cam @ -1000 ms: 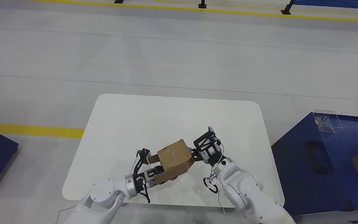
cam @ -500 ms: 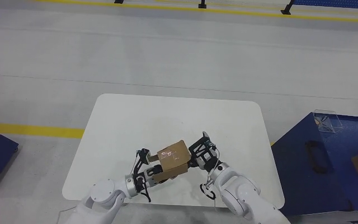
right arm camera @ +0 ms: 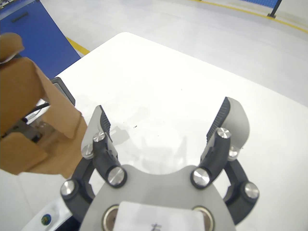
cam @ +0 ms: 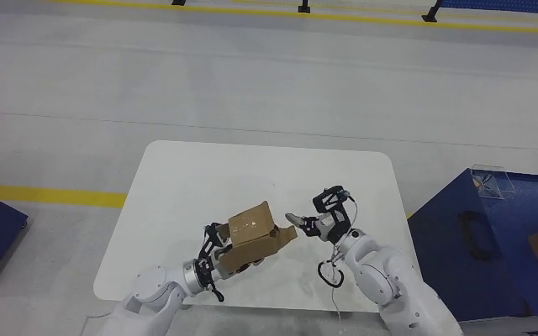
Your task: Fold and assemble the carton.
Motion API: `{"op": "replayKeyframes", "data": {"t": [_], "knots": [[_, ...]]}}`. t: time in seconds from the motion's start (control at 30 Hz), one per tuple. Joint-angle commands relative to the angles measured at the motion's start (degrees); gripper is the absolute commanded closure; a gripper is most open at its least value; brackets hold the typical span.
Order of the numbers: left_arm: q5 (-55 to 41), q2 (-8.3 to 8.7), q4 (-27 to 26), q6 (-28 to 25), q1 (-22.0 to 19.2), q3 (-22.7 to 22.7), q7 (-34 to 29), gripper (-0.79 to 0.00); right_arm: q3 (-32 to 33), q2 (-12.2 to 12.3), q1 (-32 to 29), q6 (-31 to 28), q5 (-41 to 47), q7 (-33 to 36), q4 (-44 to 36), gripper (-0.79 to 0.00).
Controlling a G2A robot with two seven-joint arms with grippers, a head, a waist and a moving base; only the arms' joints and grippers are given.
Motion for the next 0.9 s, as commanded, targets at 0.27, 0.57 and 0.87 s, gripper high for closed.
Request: {"op": "replayKeyframes", "data": {"t": [0.27, 0.57, 0.87], "knots": [[-0.35, -0.10, 0.48, 0.64, -0.28, 0.13, -0.77, 0.000, 0.21, 0.02, 2.20, -11.43, 17.30, 11.37, 5.49, -0.785], [0.34, -0.23, 0.88, 0.83, -0.67, 0.65, -1.11, 0.000, 2.95, 0.50, 2.83, -15.59, 26.75, 14.78, 5.41, -0.785], [2.18, -0.22, 1.02, 0.99, -0.72, 1.10, -1.33, 0.000, 3.31, 0.67, 2.51, -14.73, 26.02, 13.07, 3.72, -0.785]]}}
